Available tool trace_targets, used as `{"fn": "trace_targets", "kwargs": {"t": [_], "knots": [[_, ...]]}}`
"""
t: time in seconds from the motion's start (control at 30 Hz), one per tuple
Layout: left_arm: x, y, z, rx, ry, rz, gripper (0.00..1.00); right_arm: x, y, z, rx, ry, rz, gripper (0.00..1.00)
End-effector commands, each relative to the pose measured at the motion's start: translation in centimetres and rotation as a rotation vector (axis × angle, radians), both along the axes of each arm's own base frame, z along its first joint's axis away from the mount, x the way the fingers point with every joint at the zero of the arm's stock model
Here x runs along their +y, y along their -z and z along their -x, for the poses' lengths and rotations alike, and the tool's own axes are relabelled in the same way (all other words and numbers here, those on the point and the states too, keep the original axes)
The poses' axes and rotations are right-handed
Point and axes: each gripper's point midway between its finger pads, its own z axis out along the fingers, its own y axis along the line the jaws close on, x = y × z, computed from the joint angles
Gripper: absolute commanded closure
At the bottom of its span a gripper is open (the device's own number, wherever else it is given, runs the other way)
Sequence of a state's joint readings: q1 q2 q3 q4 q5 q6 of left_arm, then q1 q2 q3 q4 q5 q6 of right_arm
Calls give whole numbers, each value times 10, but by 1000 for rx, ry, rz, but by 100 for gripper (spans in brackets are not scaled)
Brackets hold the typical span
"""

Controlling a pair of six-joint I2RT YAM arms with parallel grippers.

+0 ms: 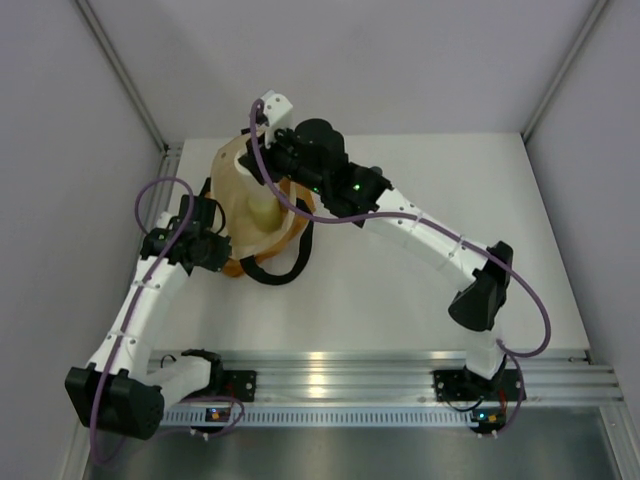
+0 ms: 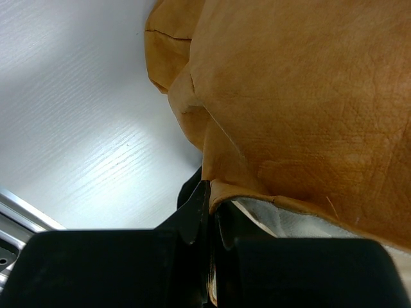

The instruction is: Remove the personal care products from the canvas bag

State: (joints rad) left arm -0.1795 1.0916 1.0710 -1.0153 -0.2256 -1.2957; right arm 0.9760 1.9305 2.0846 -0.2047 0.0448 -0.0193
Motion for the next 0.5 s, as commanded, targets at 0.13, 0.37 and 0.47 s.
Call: {"fn": "trace_targets", "kwargs": {"t": [0.13, 0.37, 0.47], "knots": [[-2, -5, -11, -12, -6, 8, 100, -96, -183, 32, -238, 94, -320, 100], [-3, -7, -12, -13, 1, 9, 100, -158, -174, 5, -215, 225, -303, 100], [-4, -7, -12, -14, 4, 10, 100, -190, -166, -10, -214, 302, -284, 100]]}}
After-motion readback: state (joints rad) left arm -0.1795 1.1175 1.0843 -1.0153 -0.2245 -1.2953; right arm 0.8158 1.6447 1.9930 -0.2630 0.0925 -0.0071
